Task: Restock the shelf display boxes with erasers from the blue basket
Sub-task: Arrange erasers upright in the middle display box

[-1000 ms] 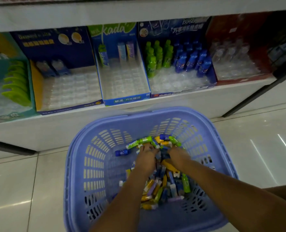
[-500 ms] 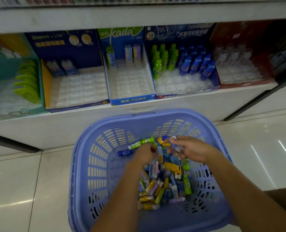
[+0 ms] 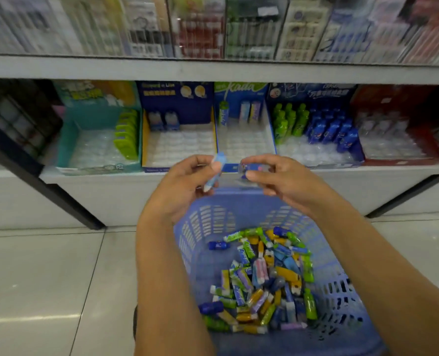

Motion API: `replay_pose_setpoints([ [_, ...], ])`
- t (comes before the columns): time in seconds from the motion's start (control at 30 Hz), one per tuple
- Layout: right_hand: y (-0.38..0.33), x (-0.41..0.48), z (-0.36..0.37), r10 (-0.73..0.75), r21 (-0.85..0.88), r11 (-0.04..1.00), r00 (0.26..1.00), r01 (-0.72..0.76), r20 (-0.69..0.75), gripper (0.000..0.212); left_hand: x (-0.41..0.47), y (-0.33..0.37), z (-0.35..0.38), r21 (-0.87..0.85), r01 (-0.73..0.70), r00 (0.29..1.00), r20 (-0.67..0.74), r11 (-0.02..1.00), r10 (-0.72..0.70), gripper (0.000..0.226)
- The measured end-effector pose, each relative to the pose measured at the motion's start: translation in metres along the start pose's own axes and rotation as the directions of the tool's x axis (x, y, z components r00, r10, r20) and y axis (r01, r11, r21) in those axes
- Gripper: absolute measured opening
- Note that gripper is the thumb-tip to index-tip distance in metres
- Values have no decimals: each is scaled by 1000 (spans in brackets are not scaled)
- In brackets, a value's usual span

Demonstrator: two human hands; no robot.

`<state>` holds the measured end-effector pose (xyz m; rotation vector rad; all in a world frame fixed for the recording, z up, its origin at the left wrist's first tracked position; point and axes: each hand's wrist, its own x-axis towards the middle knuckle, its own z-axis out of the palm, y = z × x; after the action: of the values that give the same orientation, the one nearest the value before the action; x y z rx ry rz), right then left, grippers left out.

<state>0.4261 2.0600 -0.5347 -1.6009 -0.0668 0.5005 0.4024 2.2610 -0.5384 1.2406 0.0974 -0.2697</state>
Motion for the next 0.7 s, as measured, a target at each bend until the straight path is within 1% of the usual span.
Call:
replay_pose_setpoints([
  [0.03,-9,11,10,-49,-81,996,995,42,-86,28,-2,5,-5,-43,-62,993,-105,997,57,3],
  [0.07,-18,23,20,-98,-146,986,984,76,-150,29,-2,9,-10,-73,-124,972,-208,990,106,5],
  [0.1,-26,36,28,-154,-210,971,972,115,-180,28,-3,11,-14,-102,-174,945,-297,979,137,7],
  [0.17,-39,65,43,-268,-352,915,948,195,-170,25,-3,12,-23,-149,-252,889,-426,956,168,4],
  [0.23,-48,95,59,-368,-546,804,918,235,-146,24,-3,9,-30,-180,-294,843,-512,939,166,8],
  [0.27,-51,109,68,-420,-617,744,898,257,-132,25,-2,7,-33,-187,-304,822,-547,934,158,11],
  [0.33,-55,133,88,-483,-682,669,870,295,-97,27,0,3,-40,-190,-314,783,-605,930,141,13],
  [0.4,-57,152,105,-496,-737,602,867,308,-42,26,2,-1,-46,-182,-326,750,-648,928,136,13],
  [0.47,-56,166,117,-499,-769,547,866,332,18,27,4,-4,-51,-171,-338,735,-662,925,146,16],
  [0.57,-48,179,125,-496,-796,497,866,346,66,27,6,-7,-59,-138,-358,729,-659,923,184,20],
  [0.7,-46,188,129,-504,-808,460,858,368,104,27,7,-9,-66,-120,-393,707,-673,912,217,18],
])
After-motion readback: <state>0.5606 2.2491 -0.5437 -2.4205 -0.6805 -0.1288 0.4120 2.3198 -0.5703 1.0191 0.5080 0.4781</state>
